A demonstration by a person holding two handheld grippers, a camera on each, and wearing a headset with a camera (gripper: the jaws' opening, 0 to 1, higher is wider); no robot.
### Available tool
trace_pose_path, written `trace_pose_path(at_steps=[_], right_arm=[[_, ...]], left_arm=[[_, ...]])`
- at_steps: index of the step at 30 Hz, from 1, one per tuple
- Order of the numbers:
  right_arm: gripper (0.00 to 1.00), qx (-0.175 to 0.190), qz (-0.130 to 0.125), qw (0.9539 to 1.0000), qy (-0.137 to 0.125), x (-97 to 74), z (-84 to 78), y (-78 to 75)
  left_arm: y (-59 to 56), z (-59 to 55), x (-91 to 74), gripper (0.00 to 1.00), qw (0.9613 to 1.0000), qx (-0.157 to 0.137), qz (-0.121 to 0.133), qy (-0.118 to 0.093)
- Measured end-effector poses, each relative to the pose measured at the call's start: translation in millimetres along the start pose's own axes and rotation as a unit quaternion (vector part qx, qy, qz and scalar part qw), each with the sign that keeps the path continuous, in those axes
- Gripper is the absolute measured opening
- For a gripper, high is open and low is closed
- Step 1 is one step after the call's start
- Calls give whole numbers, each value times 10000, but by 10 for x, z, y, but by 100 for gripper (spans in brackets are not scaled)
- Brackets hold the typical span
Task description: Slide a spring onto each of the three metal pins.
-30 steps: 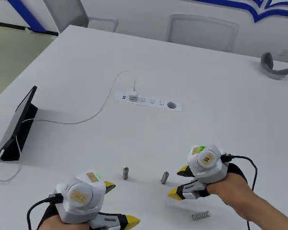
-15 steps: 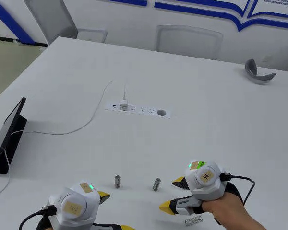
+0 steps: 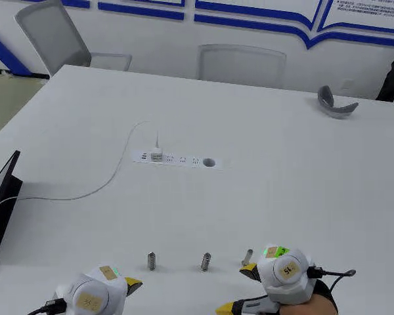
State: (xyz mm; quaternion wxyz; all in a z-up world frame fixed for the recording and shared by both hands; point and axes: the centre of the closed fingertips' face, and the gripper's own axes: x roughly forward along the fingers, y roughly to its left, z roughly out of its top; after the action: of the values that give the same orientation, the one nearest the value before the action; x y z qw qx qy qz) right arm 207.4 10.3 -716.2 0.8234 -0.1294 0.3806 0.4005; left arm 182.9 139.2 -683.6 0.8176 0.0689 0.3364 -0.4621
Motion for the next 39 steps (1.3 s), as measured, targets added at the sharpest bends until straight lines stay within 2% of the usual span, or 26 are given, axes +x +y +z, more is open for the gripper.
trace_pose_path(at_steps=[9,18,30,39], right_arm=[[66,245,-72,9996,-120,-66,-86,14],[69,456,-149,9987,-150,-172,-270,17],[76,791,-296,9952,-494,-374,-351,-98],[80,923,-371,9932,-603,-493,-446,-141]], left_arm=[[-58,43,92,68,10000,-38,-40,-30],[-127,40,188,69,9999,-38,-123,20],[-131,118,327,73,9999,-34,-109,60],[-191,166,463,75,9997,45,-186,170]])
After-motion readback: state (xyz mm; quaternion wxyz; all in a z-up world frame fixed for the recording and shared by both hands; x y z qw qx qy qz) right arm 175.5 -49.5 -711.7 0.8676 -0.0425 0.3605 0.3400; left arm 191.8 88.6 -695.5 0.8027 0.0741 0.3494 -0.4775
